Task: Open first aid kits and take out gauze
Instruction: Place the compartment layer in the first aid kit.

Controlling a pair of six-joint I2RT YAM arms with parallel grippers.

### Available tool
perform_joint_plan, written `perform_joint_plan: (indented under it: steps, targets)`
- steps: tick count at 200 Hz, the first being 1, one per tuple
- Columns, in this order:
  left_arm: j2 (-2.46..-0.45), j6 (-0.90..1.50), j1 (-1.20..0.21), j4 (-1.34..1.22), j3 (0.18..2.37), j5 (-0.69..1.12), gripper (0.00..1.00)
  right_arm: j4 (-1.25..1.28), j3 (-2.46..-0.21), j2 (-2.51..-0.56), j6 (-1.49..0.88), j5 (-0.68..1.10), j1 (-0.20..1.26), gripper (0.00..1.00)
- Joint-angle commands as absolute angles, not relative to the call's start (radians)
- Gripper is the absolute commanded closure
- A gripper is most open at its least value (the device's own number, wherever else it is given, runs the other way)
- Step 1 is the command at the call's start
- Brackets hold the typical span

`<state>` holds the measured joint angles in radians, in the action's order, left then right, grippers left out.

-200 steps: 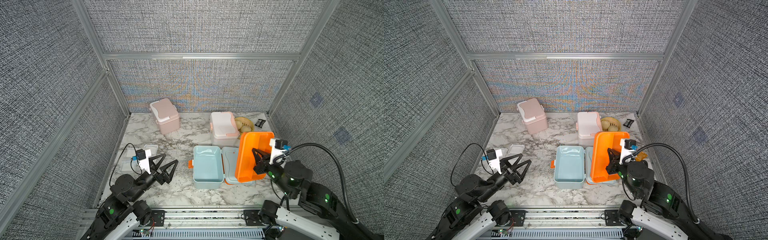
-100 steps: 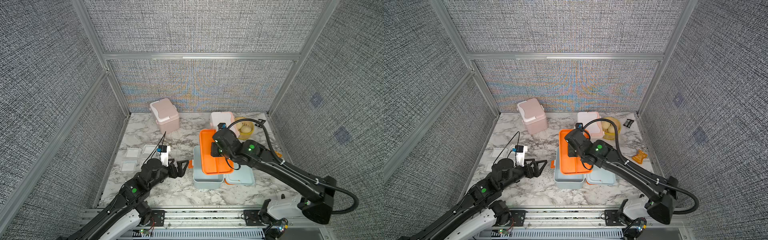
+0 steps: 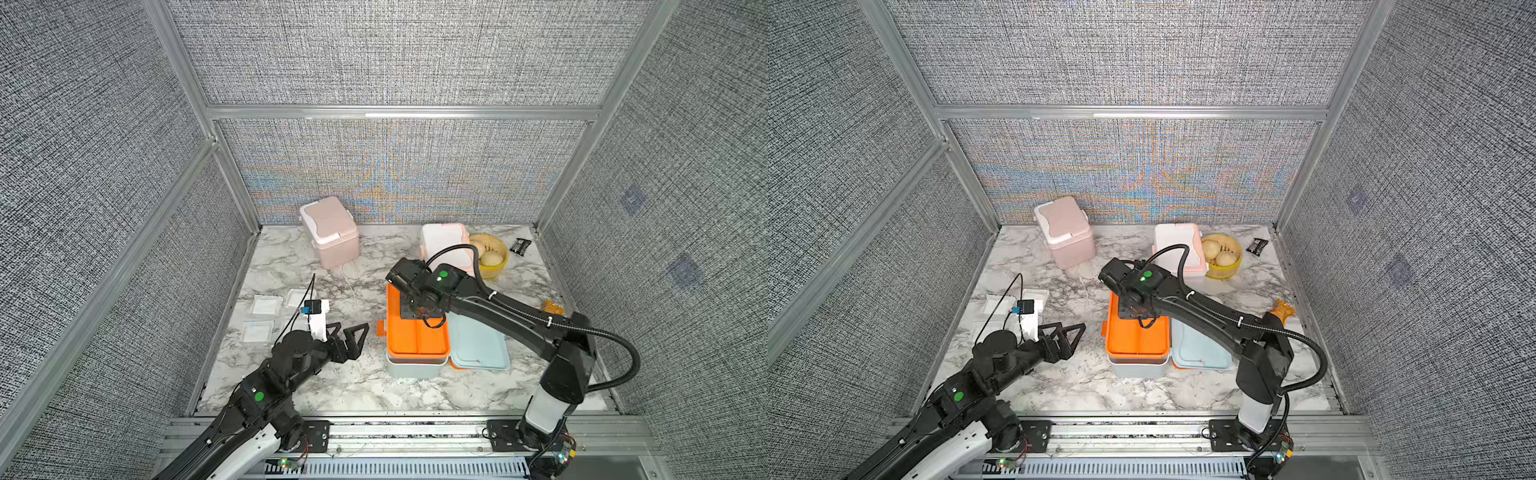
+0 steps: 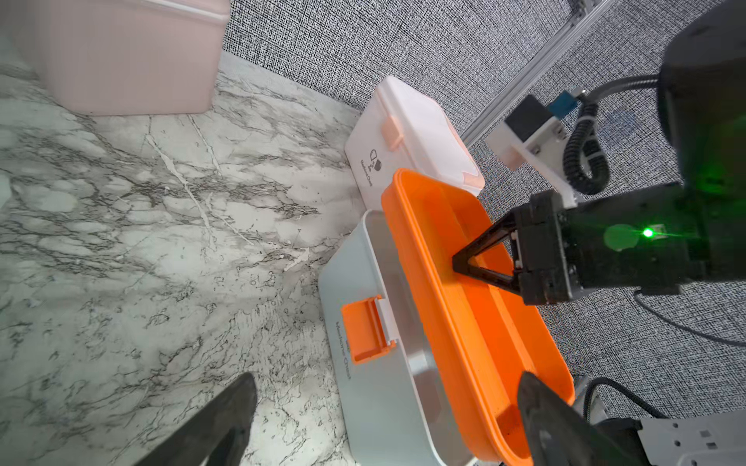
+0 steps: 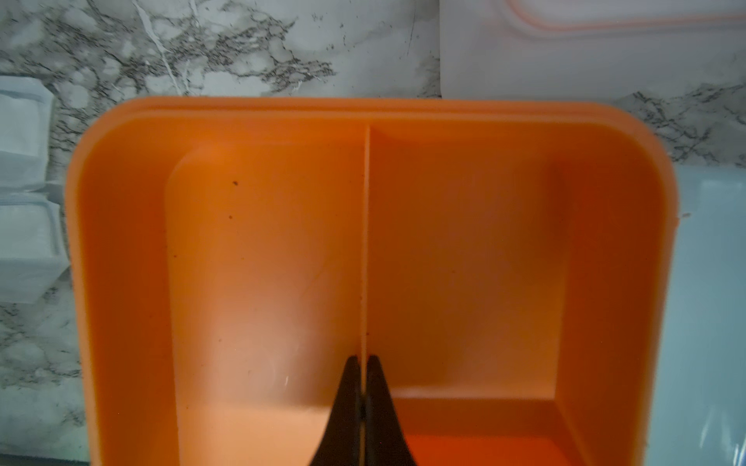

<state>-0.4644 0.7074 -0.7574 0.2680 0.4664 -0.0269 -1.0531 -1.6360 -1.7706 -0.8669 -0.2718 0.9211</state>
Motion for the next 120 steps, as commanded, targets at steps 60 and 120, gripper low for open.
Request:
perform_joint_plan:
  steps: [60,120]
  targets:
    - [-0.495,0.711,-0.758,0.213,0.456,-0.014,0.00,-1.111,-1.666,-1.856,-0.894,-0.244,0.920,1.00]
    - [-0.498,0.718,-0.758,0.200,0.454,-0.010,0.00,-1.096,-1.641,-1.862,-0.898,-0.226,0.919,1.00]
